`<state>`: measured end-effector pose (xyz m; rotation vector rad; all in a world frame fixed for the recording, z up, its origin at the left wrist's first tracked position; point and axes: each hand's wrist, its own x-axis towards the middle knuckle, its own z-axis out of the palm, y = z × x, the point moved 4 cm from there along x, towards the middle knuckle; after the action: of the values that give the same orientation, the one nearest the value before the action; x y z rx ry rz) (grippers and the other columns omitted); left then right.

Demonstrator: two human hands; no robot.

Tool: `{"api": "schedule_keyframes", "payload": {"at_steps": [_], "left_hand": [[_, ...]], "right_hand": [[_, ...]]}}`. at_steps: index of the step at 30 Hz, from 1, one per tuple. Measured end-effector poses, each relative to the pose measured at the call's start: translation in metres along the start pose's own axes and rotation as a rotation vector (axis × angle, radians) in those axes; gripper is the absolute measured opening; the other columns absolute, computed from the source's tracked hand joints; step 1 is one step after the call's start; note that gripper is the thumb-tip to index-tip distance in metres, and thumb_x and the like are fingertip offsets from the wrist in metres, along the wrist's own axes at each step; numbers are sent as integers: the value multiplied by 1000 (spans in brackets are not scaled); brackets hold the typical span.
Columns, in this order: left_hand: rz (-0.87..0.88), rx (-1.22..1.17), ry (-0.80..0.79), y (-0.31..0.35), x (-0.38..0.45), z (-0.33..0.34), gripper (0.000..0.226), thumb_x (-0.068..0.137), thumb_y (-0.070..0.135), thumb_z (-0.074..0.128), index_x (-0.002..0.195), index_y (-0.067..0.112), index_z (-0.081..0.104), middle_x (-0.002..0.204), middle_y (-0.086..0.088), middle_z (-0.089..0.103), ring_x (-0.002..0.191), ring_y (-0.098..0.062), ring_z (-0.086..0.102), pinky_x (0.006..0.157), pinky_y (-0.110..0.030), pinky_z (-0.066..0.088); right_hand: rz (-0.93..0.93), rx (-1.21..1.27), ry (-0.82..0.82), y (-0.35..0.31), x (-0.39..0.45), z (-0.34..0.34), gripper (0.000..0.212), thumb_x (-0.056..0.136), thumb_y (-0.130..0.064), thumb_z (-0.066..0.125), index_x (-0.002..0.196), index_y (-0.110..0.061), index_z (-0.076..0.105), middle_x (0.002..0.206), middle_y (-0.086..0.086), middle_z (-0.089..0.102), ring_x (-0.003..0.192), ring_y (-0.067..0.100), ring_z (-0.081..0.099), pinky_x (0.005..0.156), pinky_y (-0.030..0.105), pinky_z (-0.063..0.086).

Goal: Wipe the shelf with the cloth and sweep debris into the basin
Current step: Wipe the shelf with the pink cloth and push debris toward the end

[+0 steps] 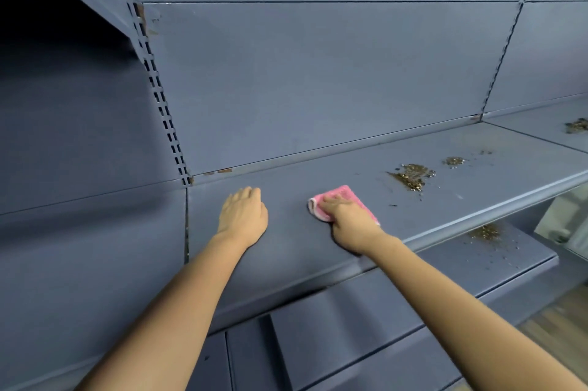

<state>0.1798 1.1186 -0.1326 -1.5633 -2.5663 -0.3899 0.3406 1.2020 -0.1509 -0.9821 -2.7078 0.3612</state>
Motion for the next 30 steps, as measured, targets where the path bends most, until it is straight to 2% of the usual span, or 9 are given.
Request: {"api": "schedule_keyframes", "payload": {"at_steps": [5,11,15,18,19,20,21,23,30], "left_hand": [[1,-12,1,14,15,2,29,100,16,31,117,3,50,125,-11,54,117,-29,49,97,-34,36],[-18,-2,-28,33,21,16,31,100,17,29,121,4,49,127,-9,54,119,-27,48,99,-33,35],[-43,-8,-18,37,22,15,30,100,17,29,119,5,49,124,-9,55,117,-26,50,98,-32,36],[-53,-9,-15,37,21,11,30,100,16,29,120,5,49,125,-8,54,119,-26,49,100,-32,36],[-56,-9,-13,36,20,9,30,100,16,29,120,5,49,126,-9,54,119,-26,49,100,-32,36],[-59,-10,-11,35,19,7,30,100,16,29,119,4,49,126,-9,54,119,-26,49,100,-32,35],[-63,-10,-10,33,18,5,30,100,16,29,119,4,49,127,-9,54,119,-26,48,100,-32,35],[-70,-10,-6,30,16,1,32,100,16,29,122,4,49,130,-10,53,121,-26,47,101,-32,35],[-133,-13,-3,10,9,-6,32,100,16,30,124,4,47,131,-10,52,122,-26,48,102,-32,35]], "right_hand": [[140,13,87,56,-10,-39,48,84,7,38,129,-5,52,142,8,49,134,25,39,99,21,24],[255,17,69,110,1,-56,45,81,10,37,121,2,55,131,20,55,123,38,44,95,33,33],[280,54,65,141,11,-60,54,82,7,37,127,-17,57,135,10,53,129,32,43,103,29,36],[240,115,81,146,20,-65,52,76,9,33,71,-33,63,92,7,59,85,32,35,79,12,38],[246,140,91,142,23,-70,53,78,9,33,69,-32,63,89,9,61,85,25,23,75,14,39],[280,163,95,135,25,-74,54,82,8,33,86,-32,70,102,11,66,127,13,36,82,20,42],[325,149,101,128,29,-78,51,86,5,34,112,-23,68,120,14,64,114,37,54,91,28,42],[320,114,125,101,40,-81,48,90,-1,36,132,-19,53,133,16,56,123,36,50,97,34,41],[-59,86,-89,-36,59,-4,43,80,6,40,116,-10,57,134,14,52,127,29,48,98,27,40]]}}
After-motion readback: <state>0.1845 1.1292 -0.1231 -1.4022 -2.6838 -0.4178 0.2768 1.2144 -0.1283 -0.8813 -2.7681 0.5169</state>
